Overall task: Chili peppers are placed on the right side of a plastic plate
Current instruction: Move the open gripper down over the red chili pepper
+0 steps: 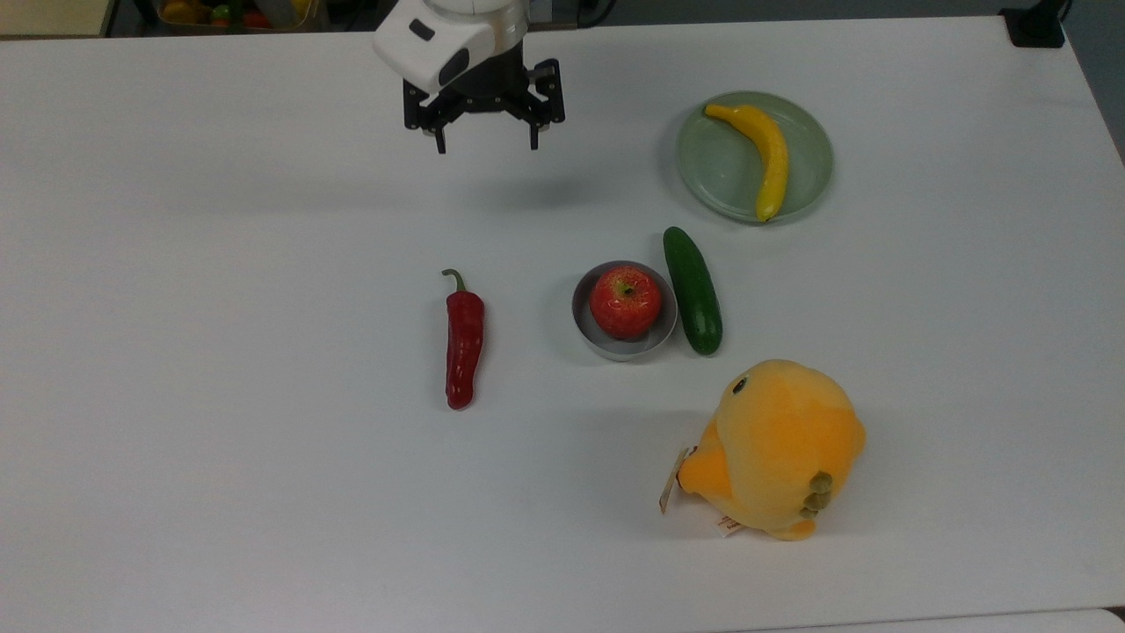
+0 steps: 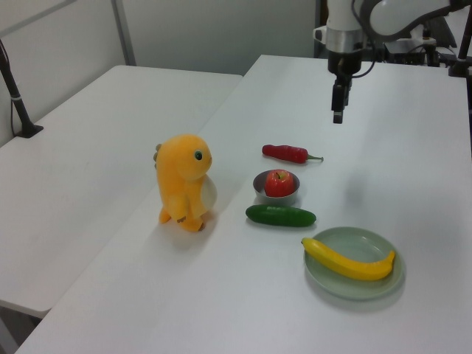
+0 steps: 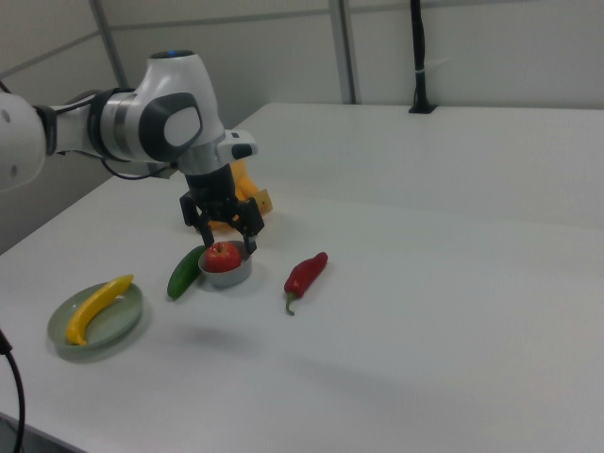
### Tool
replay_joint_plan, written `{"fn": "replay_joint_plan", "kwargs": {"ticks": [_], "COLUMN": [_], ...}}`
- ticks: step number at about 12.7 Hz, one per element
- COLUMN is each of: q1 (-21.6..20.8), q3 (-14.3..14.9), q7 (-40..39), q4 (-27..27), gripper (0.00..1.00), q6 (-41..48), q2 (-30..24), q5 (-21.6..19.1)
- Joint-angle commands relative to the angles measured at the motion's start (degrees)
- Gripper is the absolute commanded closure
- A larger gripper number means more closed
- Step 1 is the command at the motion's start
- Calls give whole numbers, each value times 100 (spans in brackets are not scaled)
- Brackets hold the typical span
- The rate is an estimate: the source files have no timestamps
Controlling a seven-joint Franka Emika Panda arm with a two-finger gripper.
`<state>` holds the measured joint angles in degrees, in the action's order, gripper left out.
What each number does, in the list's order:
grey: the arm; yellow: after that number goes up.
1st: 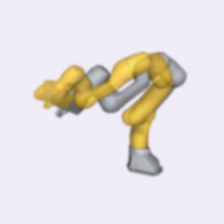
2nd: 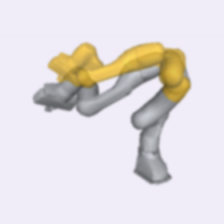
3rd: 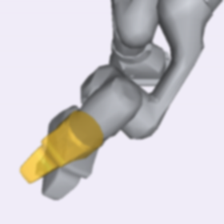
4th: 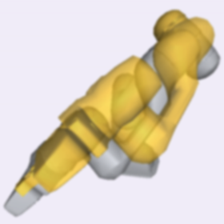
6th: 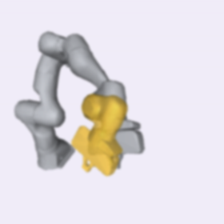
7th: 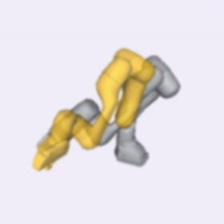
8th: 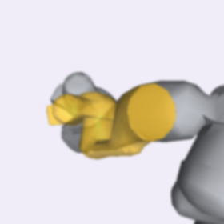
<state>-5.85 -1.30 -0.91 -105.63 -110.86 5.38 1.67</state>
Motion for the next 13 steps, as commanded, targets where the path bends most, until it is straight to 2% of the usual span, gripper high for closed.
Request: {"fn": "replay_joint_plan", "kwargs": {"ticks": [1, 5, 7, 9, 13], "q1": [39, 154, 233, 225, 154], "q3": [69, 69, 69, 69, 25], "q7": [-76, 276, 345, 634, 1039], "q4": [587, 912, 1280, 1763, 2028], "gripper": [0, 0, 0, 0, 0], "q6": [-241, -1041, -1096, -1104, -1227], "q2": [612, 1332, 1884, 2430, 3003], "q5": [-71, -1, 105, 341, 772]}}
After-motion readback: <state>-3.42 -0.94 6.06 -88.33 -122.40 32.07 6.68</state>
